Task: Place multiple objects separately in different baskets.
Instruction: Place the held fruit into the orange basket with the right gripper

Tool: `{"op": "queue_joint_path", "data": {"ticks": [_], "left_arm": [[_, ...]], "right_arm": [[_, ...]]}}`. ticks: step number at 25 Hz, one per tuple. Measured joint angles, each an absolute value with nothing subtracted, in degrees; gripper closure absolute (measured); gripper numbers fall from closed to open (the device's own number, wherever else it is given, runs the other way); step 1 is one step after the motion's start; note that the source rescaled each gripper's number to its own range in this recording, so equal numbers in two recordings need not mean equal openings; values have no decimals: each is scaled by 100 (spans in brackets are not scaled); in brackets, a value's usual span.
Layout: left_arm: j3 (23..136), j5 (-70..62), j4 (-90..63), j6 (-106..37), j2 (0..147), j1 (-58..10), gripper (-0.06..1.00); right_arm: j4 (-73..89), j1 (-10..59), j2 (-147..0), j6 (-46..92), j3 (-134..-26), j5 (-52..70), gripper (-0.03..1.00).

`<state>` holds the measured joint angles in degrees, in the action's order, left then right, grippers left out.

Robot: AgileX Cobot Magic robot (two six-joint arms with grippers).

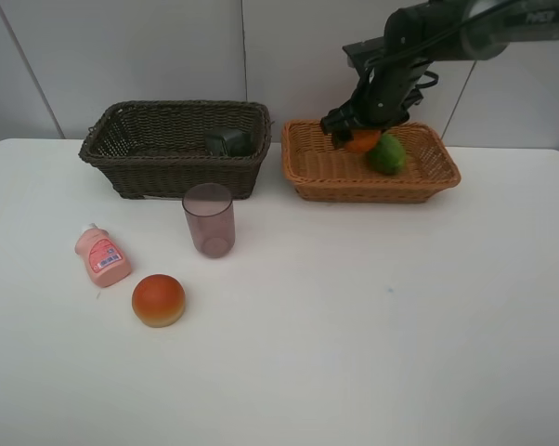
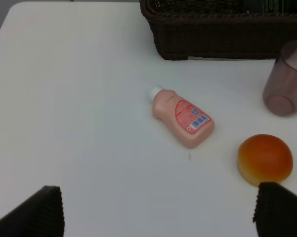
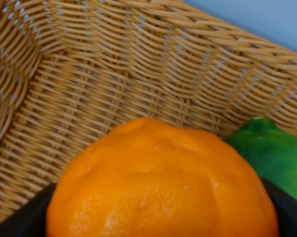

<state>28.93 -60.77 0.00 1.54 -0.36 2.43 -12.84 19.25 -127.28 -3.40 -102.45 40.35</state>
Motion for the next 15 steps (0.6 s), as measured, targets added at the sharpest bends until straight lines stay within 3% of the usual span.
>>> {"op": "queue_joint_path", "data": {"ticks": [9, 12, 15], "left_arm": [[2893, -6077, 0, 154, -36, 243, -5], [2893, -6077, 0, 154, -36, 243, -5], [2893, -6077, 0, 154, -36, 243, -5]], "right_arm": [[-1243, 1925, -12756, -359, -10245, 4016, 32], [-1243, 1925, -12756, -410, -10245, 4016, 11], [-1236, 1925, -12756, -430, -10245, 4038, 4]]}}
